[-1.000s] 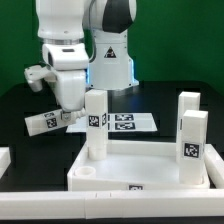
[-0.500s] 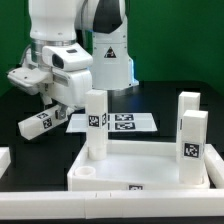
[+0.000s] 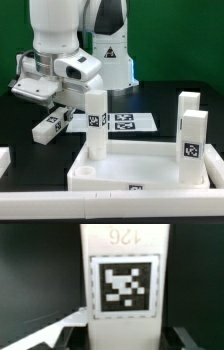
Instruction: Assemble desk
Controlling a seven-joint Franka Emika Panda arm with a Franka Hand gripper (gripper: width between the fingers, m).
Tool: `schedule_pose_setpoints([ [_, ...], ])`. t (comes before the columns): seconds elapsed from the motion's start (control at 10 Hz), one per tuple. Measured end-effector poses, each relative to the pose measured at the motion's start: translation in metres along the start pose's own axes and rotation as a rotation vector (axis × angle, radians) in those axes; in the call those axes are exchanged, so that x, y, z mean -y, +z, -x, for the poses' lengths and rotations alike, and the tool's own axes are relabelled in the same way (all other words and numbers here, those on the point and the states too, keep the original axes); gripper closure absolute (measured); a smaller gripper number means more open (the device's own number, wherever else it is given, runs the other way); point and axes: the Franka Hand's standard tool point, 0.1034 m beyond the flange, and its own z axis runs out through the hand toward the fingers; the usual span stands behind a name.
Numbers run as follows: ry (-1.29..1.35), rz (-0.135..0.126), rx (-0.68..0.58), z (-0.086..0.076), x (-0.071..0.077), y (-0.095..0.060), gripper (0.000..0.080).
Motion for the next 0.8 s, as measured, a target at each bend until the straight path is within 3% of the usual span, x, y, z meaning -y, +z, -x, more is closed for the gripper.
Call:
schedule_pose_setpoints([
  [0.1, 0.005, -0.003, 0.000, 0.000, 0.001, 0.000, 0.0439],
  [0.2, 0.028, -0.003, 0.000, 0.000, 0.001, 0.000, 0.0439],
  [0.4, 0.054, -0.002, 0.002, 0.000, 0.003, 0.000, 0.0185],
  [0.6, 0.280, 0.038, 0.068, 0.014, 0.011, -0.017, 0.0156],
  [0.8, 0.651, 0.055, 0.086, 0.018, 0.004, -0.020, 0.0151],
])
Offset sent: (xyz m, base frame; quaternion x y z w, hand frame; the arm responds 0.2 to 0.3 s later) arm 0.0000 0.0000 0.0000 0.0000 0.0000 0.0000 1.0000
